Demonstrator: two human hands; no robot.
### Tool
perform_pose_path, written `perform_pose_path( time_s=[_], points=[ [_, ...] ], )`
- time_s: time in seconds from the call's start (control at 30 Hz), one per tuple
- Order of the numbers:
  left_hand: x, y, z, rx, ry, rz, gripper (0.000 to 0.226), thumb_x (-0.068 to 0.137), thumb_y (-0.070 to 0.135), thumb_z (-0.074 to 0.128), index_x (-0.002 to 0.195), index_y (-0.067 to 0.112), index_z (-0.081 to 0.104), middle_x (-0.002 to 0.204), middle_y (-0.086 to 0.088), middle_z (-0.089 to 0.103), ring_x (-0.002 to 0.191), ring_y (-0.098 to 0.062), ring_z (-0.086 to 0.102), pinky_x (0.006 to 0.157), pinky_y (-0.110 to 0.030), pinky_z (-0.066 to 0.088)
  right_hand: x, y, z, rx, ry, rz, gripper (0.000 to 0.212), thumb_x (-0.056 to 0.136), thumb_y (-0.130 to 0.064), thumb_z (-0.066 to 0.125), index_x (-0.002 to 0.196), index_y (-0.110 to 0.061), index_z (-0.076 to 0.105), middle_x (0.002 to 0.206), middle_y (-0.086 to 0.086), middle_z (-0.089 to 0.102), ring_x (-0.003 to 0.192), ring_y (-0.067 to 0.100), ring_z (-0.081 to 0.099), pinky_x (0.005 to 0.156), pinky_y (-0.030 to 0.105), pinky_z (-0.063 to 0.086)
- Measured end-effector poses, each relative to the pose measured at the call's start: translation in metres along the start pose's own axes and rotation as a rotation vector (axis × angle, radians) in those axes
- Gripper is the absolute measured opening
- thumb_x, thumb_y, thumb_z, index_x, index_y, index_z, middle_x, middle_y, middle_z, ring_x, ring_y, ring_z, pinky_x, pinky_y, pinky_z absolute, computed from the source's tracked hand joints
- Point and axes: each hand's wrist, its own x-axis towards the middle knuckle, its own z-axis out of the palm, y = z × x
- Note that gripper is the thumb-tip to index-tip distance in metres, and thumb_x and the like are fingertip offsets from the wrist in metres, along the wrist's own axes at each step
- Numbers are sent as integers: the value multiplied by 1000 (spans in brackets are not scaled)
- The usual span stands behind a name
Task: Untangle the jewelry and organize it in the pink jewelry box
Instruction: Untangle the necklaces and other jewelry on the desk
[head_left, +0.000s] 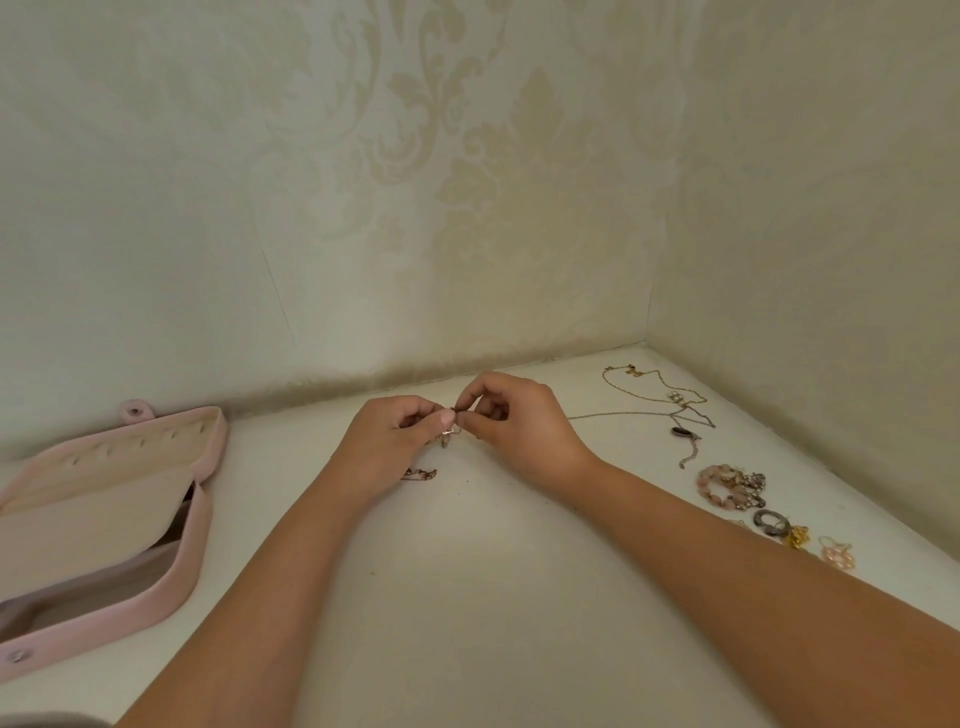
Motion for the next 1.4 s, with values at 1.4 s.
perform_pose_path(
  time_s=[1.4],
  points=[
    [-4, 10, 3, -112, 18, 24, 23, 87, 31, 64, 84, 9, 68, 49, 16, 44, 45, 1, 39, 50, -9, 32, 1, -8, -7, 390, -13, 191, 5, 78, -6, 73, 78, -7, 69, 55, 0, 48, 45, 7, 37, 47, 15, 32]
  ],
)
